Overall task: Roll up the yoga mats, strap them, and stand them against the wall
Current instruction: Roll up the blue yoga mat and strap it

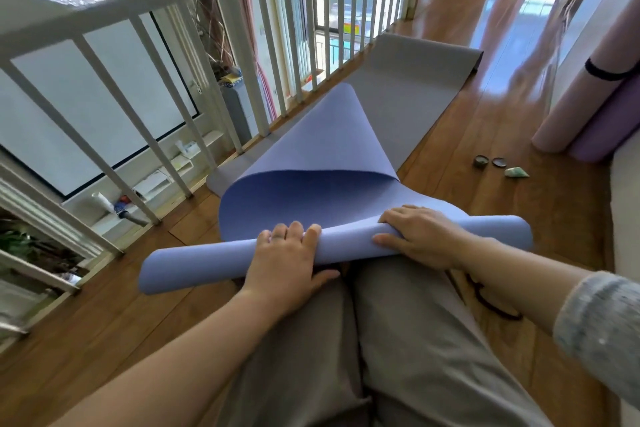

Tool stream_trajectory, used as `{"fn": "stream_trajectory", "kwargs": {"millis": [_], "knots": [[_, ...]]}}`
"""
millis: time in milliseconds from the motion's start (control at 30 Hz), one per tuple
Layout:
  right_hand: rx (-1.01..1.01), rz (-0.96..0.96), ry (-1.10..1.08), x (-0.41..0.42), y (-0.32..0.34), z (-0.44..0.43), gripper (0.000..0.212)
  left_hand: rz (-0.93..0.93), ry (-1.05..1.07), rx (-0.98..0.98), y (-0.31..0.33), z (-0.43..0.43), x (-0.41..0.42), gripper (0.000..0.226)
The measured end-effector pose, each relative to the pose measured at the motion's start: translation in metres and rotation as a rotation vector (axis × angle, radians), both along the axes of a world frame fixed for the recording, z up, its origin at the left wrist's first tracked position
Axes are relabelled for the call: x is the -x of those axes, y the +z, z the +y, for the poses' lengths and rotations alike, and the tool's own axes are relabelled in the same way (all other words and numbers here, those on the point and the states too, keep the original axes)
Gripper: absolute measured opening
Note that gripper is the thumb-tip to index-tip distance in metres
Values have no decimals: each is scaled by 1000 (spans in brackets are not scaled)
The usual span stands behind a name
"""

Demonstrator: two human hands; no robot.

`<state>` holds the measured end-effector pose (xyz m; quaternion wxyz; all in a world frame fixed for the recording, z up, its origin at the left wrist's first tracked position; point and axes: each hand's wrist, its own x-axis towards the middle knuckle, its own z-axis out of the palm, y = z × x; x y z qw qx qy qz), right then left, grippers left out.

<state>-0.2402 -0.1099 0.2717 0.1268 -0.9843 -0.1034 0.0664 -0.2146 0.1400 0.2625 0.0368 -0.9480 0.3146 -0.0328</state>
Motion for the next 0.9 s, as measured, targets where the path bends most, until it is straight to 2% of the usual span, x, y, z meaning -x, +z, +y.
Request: {"fn": "stream_trajectory", "kwargs": {"millis": [133, 233, 433, 533, 667, 767, 900], "knots": [[23, 130, 2, -16, 10, 3, 65, 13, 5, -14, 4, -5, -18, 62], [105, 47, 31, -13, 11, 6, 70, 42, 21, -39, 2, -5, -27, 57], [198, -123, -115, -17, 15, 28, 49, 72, 46, 31, 10, -8, -38, 45], [252, -136, -54, -22, 36, 24, 44, -69, -14, 83, 26, -11, -42, 40], [365, -175, 22, -18, 96, 18, 42, -266, -112, 207, 63, -16, -45, 43], [448, -95, 13, -2, 121, 22, 32, -304, -162, 251, 74, -15, -33, 39], [386, 87, 15, 39, 95, 29, 35, -196, -214, 220, 59, -5, 10, 35]]}}
